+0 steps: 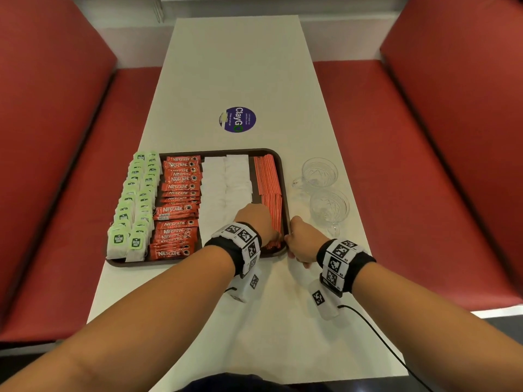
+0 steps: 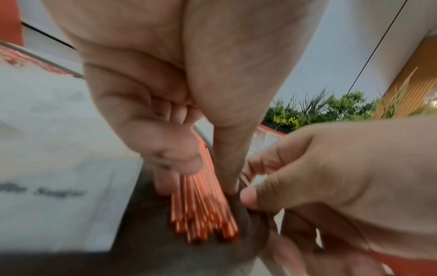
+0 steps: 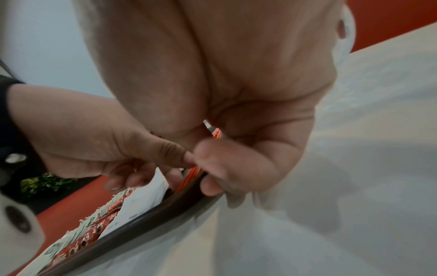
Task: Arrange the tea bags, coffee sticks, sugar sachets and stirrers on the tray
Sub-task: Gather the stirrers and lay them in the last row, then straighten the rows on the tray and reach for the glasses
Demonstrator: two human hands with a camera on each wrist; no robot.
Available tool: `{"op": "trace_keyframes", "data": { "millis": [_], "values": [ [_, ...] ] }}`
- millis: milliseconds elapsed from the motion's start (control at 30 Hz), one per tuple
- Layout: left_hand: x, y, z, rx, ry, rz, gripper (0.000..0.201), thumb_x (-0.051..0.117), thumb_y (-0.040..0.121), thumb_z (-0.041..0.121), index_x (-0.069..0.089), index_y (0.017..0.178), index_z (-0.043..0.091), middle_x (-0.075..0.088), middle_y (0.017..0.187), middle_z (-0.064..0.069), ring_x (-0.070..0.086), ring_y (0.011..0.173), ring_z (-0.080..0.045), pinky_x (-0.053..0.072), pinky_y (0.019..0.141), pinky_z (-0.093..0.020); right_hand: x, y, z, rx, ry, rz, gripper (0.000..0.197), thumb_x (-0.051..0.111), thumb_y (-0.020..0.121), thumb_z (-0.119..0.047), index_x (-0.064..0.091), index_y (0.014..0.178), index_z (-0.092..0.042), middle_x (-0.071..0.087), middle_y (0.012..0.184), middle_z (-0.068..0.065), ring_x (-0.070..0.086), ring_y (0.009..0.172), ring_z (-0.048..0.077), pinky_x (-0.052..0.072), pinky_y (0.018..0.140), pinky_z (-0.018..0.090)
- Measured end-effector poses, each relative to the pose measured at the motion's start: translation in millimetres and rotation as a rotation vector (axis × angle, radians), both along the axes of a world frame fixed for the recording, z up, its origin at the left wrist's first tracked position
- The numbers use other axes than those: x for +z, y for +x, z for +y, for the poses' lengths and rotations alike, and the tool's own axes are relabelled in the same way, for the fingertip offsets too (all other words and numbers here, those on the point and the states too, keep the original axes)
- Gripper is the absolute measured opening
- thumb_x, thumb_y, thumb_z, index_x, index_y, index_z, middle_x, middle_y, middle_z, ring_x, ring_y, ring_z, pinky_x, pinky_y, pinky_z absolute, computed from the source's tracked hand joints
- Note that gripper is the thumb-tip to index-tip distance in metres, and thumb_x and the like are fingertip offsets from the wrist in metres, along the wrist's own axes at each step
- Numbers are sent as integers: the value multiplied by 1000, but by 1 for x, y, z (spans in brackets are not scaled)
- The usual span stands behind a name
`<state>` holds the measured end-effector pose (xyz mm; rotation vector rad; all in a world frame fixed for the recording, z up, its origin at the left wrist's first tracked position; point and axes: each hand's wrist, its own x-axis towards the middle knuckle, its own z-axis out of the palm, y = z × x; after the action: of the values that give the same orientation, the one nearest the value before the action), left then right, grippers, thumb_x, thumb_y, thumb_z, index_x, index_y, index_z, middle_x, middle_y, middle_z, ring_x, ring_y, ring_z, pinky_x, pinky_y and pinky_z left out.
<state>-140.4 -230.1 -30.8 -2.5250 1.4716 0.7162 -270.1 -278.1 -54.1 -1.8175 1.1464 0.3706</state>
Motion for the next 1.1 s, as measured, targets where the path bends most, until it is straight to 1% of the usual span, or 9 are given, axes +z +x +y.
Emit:
{"op": "trace_keyframes", "data": {
  "millis": [67,167,267,300,400,533,667,833,1100],
  "values": [
    [7,10,5,37,-60,34,44,72,83,50,65,99,9,62,85,-3,61,75,-17,50,63,-26,2,0,1,4,-24,9,19,43,104,-20,36,117,-8,65,98,19,60,62,29,55,46,37],
    [24,40,24,136,-245,137,41,66,88,50,62,112,17,68,100,1,64,90,-16,52,79,-30,5,0,4,7,-97,-7,30,49,102,-29,35,120,-10,61,97,12,65,65,28,52,44,32],
    [33,84,56,165,-372,125,43,63,90,50,57,123,23,67,111,6,61,96,-12,50,84,-30,0,-1,11,61,-222,-59,45,58,97,-31,36,126,-5,60,94,7,62,75,22,54,62,37],
    [31,101,70,176,-380,91,47,65,88,51,55,126,24,64,117,5,60,101,-13,50,87,-31,-1,-1,12,82,-269,-70,53,62,94,-32,35,131,-4,59,101,9,62,83,23,56,72,39],
    [27,148,119,239,-328,-24,85,77,71,61,45,139,22,51,138,-3,51,123,-22,45,103,-42,-2,1,16,154,-382,-57,84,69,87,-42,23,148,-6,46,128,13,57,107,29,53,92,43],
    [22,180,178,317,-215,-60,128,92,48,58,29,150,13,37,152,-9,36,138,-29,32,115,-43,-4,9,23,220,-453,-39,113,77,70,-57,17,153,-9,31,147,17,44,131,32,44,109,43],
    [6,190,214,373,-106,12,148,91,36,65,18,152,12,30,155,-13,30,144,-30,29,117,-44,1,17,32,259,-444,26,130,80,72,-58,-3,158,-7,-6,165,20,7,153,37,20,124,47],
    [-12,190,226,499,-142,60,115,91,54,53,30,142,10,56,134,-11,57,120,-32,47,97,-37,5,21,39,278,-452,101,125,74,82,-56,-10,156,1,-14,164,23,-4,154,37,11,126,45],
    [-13,207,209,504,-174,71,106,92,55,50,37,139,14,62,126,-8,60,113,-30,48,92,-35,9,50,24,271,-442,203,127,77,81,-52,-9,155,6,-9,163,28,-1,153,40,11,124,44]
  ]
}}
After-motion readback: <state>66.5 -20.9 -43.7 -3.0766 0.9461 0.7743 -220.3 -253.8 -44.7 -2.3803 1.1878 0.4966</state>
